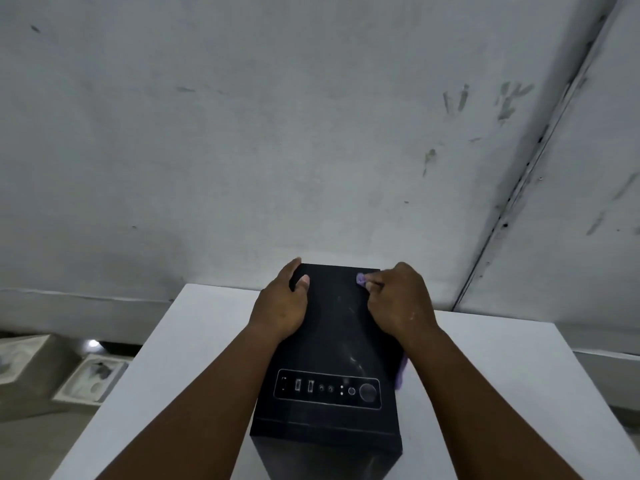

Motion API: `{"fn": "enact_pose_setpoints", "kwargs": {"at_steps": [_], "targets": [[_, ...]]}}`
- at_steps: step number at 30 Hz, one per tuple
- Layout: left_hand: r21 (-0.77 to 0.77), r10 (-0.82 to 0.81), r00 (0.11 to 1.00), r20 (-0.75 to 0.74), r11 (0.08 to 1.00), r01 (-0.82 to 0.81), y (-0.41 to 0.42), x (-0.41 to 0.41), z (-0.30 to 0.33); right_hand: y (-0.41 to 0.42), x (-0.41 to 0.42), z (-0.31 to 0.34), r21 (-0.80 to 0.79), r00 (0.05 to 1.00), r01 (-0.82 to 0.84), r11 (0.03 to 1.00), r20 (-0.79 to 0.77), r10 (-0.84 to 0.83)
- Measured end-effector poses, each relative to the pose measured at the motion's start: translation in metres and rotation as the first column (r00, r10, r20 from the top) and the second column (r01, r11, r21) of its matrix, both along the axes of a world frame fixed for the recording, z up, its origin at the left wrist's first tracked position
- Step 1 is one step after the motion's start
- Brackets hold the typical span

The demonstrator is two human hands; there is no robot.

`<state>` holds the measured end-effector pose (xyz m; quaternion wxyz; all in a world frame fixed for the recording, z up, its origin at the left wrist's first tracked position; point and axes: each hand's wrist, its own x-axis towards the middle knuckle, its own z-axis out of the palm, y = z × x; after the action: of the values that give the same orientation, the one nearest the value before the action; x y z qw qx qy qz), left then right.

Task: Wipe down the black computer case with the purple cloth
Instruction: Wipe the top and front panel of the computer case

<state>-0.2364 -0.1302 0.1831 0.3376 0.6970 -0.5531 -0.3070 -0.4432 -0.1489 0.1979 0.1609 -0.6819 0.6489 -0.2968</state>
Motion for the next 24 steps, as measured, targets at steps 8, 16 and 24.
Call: {"fn": "enact_pose_setpoints", "kwargs": {"at_steps": [8,16,24], "targets": [[0.012,0.007,1.000,-0.010,1.000,-0.007,0.000,0.000,0.000,0.028,0.000,-0.002,-0.009,0.996,-0.034,0.999,0.085,0.035],[0.005,0.001,1.000,-0.024,1.000,-0.001,0.004,0.001,0.000,-0.003,0.007,-0.003,0.032,0.989,0.089,0.995,0.112,-0.092],[0.007,0.003,0.999,-0.034,1.000,-0.003,0.004,0.001,0.000,0.018,0.000,-0.005,0.000,0.999,0.046,0.999,0.026,-0.046]]}}
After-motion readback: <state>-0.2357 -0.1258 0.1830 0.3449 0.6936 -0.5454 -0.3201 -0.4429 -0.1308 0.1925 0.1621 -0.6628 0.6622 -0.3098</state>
